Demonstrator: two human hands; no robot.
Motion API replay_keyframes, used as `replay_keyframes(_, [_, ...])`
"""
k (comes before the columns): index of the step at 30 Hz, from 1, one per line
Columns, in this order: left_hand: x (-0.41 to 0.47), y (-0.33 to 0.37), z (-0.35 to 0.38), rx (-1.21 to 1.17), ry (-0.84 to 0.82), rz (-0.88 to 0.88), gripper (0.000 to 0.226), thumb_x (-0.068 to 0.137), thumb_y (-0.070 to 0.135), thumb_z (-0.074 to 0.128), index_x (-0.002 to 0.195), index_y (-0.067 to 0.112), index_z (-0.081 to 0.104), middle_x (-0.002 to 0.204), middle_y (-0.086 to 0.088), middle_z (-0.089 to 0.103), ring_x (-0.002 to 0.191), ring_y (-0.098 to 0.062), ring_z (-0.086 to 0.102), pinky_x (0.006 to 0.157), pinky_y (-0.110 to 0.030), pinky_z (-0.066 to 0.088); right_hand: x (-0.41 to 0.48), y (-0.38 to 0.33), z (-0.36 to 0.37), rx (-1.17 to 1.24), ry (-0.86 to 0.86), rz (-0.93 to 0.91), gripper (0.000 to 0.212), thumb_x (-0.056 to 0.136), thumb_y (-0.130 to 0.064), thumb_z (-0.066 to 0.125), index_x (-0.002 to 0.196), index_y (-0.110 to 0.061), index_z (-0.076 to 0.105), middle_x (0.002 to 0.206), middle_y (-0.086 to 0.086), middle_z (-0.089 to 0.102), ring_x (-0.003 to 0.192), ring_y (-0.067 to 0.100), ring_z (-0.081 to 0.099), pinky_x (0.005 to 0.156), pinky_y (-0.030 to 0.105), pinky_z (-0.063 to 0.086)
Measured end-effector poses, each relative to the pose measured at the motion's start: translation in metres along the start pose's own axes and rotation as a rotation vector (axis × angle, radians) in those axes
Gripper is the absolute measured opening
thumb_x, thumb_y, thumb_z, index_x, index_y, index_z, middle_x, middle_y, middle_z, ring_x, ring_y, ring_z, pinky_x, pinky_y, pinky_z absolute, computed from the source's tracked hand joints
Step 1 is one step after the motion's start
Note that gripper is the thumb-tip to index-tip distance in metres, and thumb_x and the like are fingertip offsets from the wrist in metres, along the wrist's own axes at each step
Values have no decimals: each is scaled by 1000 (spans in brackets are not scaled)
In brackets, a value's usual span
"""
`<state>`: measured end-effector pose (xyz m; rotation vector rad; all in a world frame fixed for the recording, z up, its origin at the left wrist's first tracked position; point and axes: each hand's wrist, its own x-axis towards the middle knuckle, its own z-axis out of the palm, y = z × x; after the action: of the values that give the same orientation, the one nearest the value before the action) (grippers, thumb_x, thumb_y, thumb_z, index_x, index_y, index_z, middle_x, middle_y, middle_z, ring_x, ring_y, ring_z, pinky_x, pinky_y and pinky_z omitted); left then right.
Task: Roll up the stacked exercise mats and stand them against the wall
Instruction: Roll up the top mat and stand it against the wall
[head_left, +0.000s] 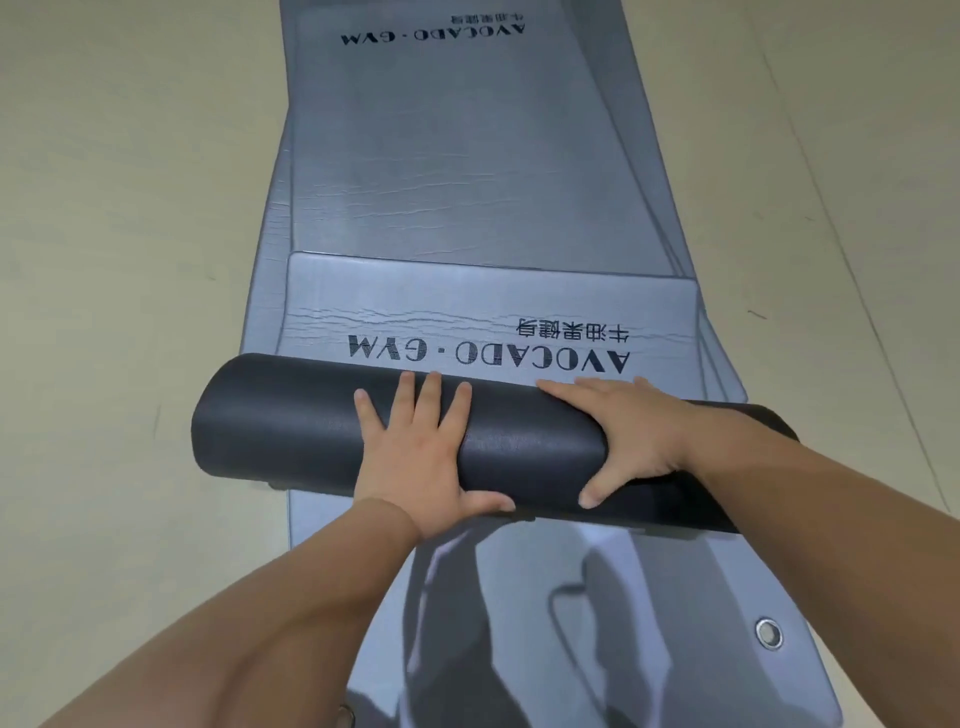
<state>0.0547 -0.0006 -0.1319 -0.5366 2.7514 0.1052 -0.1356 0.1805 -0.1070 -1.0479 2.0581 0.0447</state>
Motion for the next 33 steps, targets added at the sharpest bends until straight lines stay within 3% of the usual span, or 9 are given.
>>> replay_keyframes(3, [26,-7,-17,-6,-13,19,135,52,108,27,161,29,13,165,-7,24,153,-33,14,116,-72,6,-11,-17,7,5,203,-48,136,60,-88,73,159,-54,-13,176,2,-3,161,20,-9,127,58,-10])
replay_keyframes(9, [67,-14,-50,-86,-128,20,128,44,109,27,148,34,39,142,3,52,134,-25,43,114,-65,21,-17,-20,26,-339,401,130,149,54,-97,65,157,-44,-28,172,12,-21,157,41,-20,119,73,-13])
replay_keyframes(11, [77,-14,-58,-92,-192,8,129,43,109,29,147,34,40,140,3,54,133,-26,45,114,-64,21,-16,-12,35,-386,436,168,152,54,-94,69,158,-39,-27,172,16,-17,157,44,-16,117,77,-9])
replay_keyframes(15, [93,-13,-68,-84,-299,-27,138,38,111,29,151,33,37,147,2,52,137,-28,45,116,-63,20,-11,-13,55,-361,646,83,132,58,-92,67,164,-27,21,171,17,20,158,44,12,115,82,11])
replay_keyframes(19, [105,-13,-73,-106,-330,-43,139,33,112,30,148,35,40,147,3,53,136,-29,47,115,-60,24,-4,-24,76,-229,768,200,101,81,-87,41,164,-31,23,174,15,12,159,45,3,119,77,1])
replay_keyframes(22, [111,-14,-77,-120,-344,-50,135,39,111,34,152,38,37,153,4,48,141,-29,42,116,-61,22,1,-21,72,-224,750,222,91,88,-86,32,164,-36,23,173,12,17,159,45,6,120,76,2])
replay_keyframes(26, [100,-10,-68,-173,-116,29,108,61,103,32,155,52,24,165,7,30,154,-19,19,120,-67,4,10,-12,55,-200,754,195,87,91,-87,20,163,-38,28,170,6,30,158,41,19,121,73,4])
replay_keyframes(30, [81,7,-46,-87,129,81,92,81,86,7,160,41,19,169,3,19,157,-23,9,121,-66,2,16,-6,28,-194,674,179,88,89,-88,11,164,-41,20,171,1,28,158,35,18,124,67,1])
replay_keyframes(33, [73,18,-28,-84,230,-2,81,92,71,5,162,32,16,171,-2,11,157,-30,2,120,-67,1,25,1,1,-186,614,169,87,90,-86,6,164,-42,14,171,-1,26,158,30,16,125,64,1])
